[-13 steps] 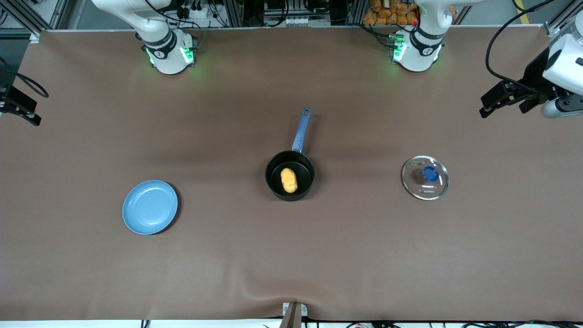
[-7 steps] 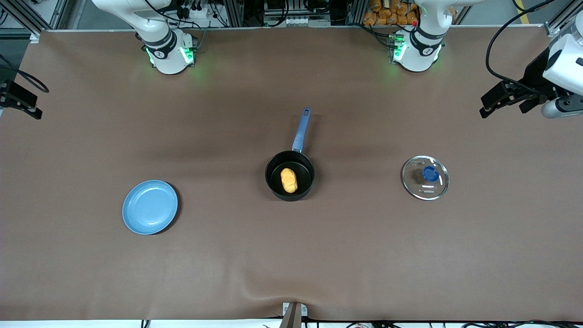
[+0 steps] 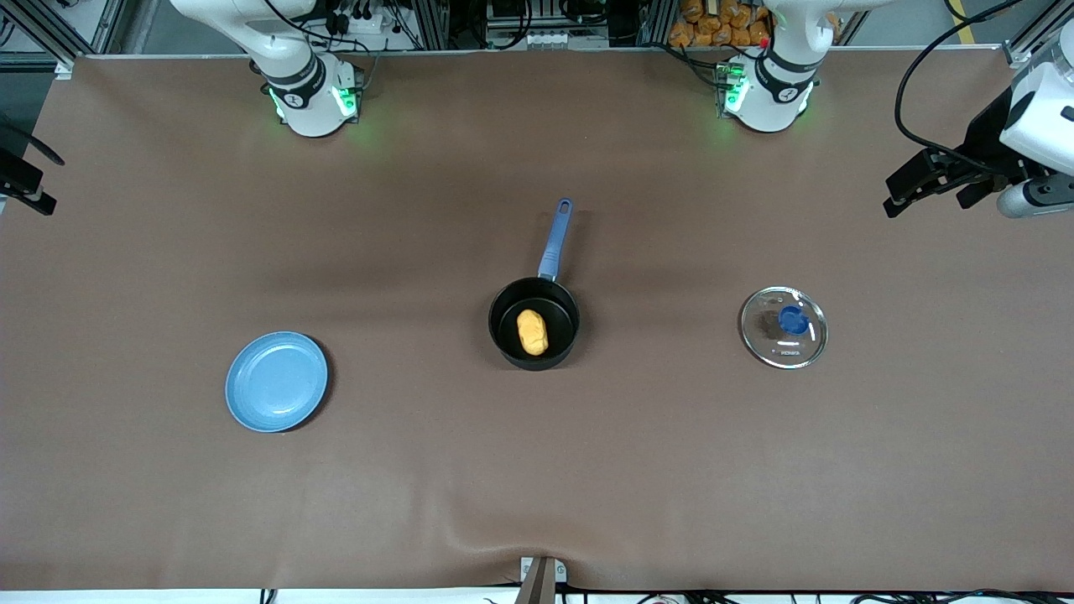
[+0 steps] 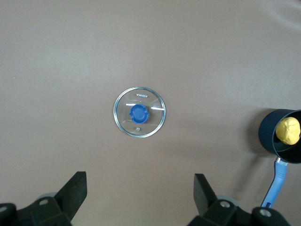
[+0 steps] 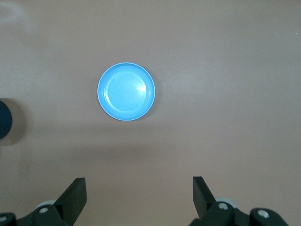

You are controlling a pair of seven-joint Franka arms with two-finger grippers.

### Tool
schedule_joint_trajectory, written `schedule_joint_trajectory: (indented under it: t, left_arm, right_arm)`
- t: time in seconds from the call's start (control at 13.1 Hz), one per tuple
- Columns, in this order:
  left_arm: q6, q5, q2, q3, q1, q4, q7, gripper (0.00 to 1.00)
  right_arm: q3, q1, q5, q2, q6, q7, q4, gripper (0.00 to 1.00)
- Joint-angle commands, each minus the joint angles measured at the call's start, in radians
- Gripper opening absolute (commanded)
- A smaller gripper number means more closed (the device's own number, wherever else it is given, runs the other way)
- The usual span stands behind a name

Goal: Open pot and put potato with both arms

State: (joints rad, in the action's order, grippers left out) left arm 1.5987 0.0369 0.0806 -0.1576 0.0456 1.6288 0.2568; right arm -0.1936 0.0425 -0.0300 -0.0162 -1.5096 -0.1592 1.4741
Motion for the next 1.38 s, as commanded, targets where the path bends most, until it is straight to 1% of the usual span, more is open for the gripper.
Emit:
schedule_joint_trajectory:
  t: [0.0,0.46,0.69,1.3]
  left_arm:
    - [-0.144,-0.084,-0.005,0.016,0.01,-0.092,-0.03,1.0]
    - [-0.144,-0.091,-0.005,0.041,0.011,-0.09,-0.033,1.0]
    - [-0.144,-0.092,-0.005,0.058,0.011,-0.087,-0.08,1.0]
    - [-0.146,-0.074,-0.004,0.056,0.007,-0.086,-0.057,1.0]
  right_arm:
    - [-0.006,-0.035,-0.034,0.001,0.008,-0.016,-0.015,1.0]
    - [-0.006,-0.046,-0.031,0.001,0.015,-0.016,-0.017,1.0]
    - [-0.006,-0.047,-0.03,0.001,0.014,-0.017,-0.02,1.0]
    - [-0.003,-0.043,-0.021,0.001,0.017,-0.022,-0.018,1.0]
